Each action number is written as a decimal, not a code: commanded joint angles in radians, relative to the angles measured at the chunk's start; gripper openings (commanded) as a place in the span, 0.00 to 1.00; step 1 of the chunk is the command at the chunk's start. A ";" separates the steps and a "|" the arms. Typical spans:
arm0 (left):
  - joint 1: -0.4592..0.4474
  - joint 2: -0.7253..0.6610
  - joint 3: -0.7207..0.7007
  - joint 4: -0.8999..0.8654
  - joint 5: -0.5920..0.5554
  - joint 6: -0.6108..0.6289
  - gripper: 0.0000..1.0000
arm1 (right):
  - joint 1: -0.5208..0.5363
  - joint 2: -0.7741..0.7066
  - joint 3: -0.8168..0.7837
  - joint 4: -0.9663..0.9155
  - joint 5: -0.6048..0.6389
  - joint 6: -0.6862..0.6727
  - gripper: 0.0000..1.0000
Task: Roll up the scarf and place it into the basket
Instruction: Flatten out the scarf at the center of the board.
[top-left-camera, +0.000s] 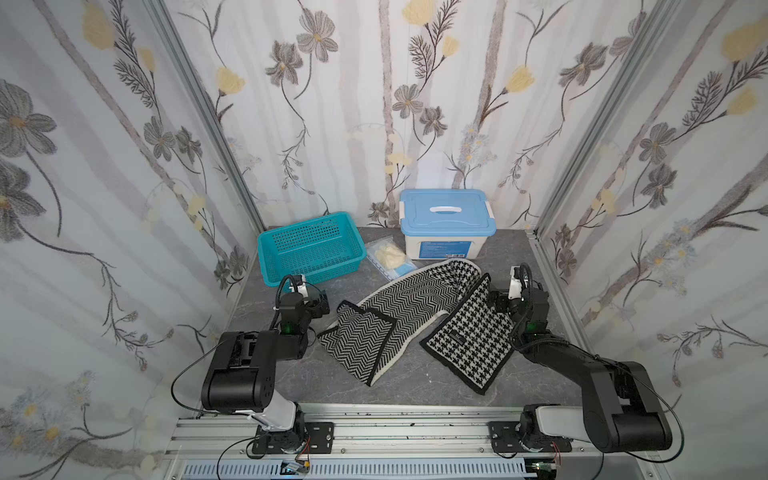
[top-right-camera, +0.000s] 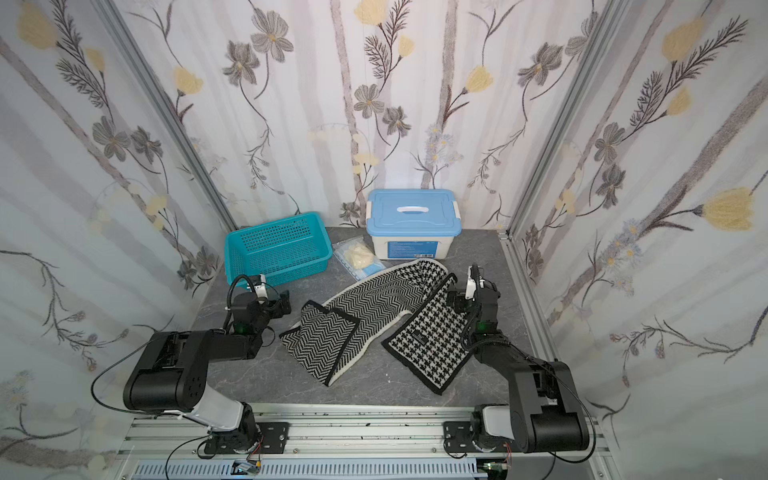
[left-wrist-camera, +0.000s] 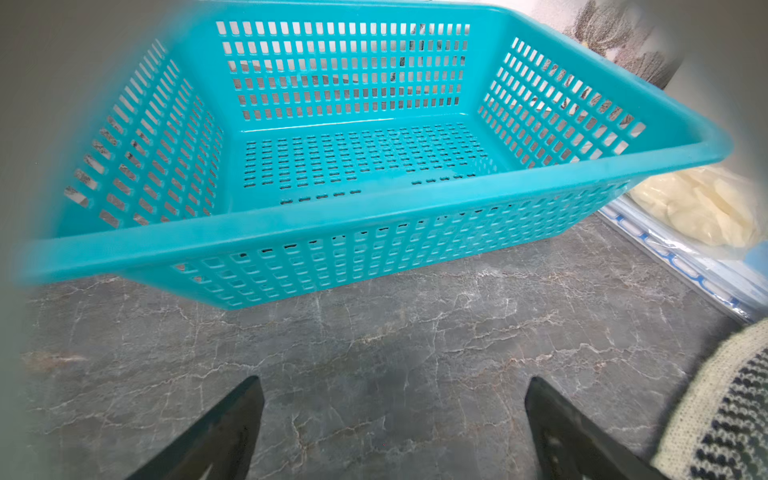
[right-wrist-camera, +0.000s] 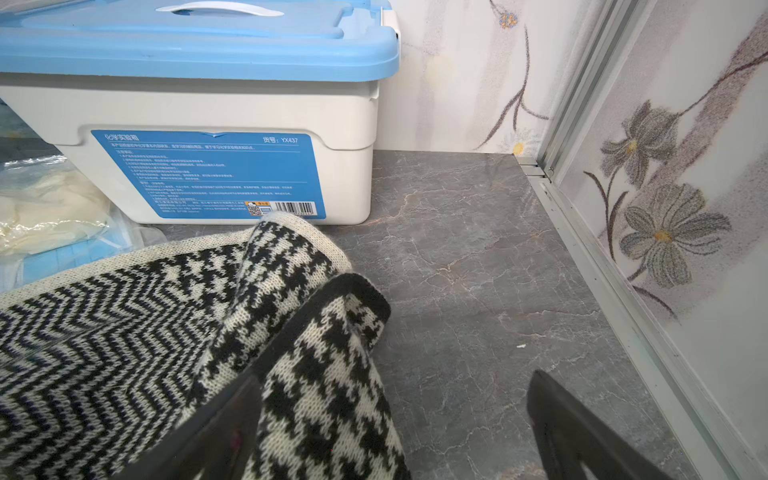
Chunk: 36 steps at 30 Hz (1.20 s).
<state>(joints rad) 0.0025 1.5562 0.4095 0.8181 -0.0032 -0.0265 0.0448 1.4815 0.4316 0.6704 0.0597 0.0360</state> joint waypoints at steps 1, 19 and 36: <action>0.002 0.002 0.004 0.029 0.003 0.017 1.00 | 0.000 0.000 0.004 0.039 0.012 -0.012 1.00; 0.001 -0.001 0.001 0.035 -0.003 0.017 1.00 | 0.000 -0.002 -0.001 0.045 0.015 -0.013 1.00; -0.342 -0.581 0.313 -1.104 -0.296 -0.366 1.00 | 0.035 -0.290 0.419 -1.046 0.167 0.269 1.00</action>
<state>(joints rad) -0.2741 0.9867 0.6907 -0.0372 -0.2821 -0.2573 0.0776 1.1912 0.7891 -0.0257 0.2379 0.2050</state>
